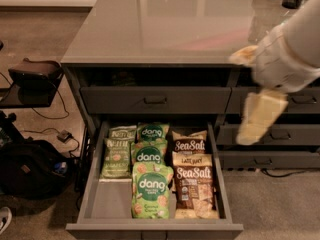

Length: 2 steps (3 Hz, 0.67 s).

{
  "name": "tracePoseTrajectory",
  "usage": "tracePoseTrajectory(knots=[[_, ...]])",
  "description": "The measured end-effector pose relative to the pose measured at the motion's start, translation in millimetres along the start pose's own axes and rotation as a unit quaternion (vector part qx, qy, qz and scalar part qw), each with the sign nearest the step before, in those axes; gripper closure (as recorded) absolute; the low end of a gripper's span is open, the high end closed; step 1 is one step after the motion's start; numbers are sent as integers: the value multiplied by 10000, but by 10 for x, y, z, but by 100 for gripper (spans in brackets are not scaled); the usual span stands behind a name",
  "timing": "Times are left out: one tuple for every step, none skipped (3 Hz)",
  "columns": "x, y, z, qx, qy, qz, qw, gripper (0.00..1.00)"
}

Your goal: Pick green jalapeno chip bag from middle drawer and place on counter

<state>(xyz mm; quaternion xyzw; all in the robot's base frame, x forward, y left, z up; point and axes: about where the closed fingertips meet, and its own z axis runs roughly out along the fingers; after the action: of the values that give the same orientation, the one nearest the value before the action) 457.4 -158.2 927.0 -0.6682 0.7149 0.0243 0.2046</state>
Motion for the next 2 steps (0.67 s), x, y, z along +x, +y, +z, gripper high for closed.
tracePoseTrajectory(knots=[[-306,-100,713,-147,-742,-442,9962,0],[-593,-175,1420,-254,-1250,-713,9893,0]])
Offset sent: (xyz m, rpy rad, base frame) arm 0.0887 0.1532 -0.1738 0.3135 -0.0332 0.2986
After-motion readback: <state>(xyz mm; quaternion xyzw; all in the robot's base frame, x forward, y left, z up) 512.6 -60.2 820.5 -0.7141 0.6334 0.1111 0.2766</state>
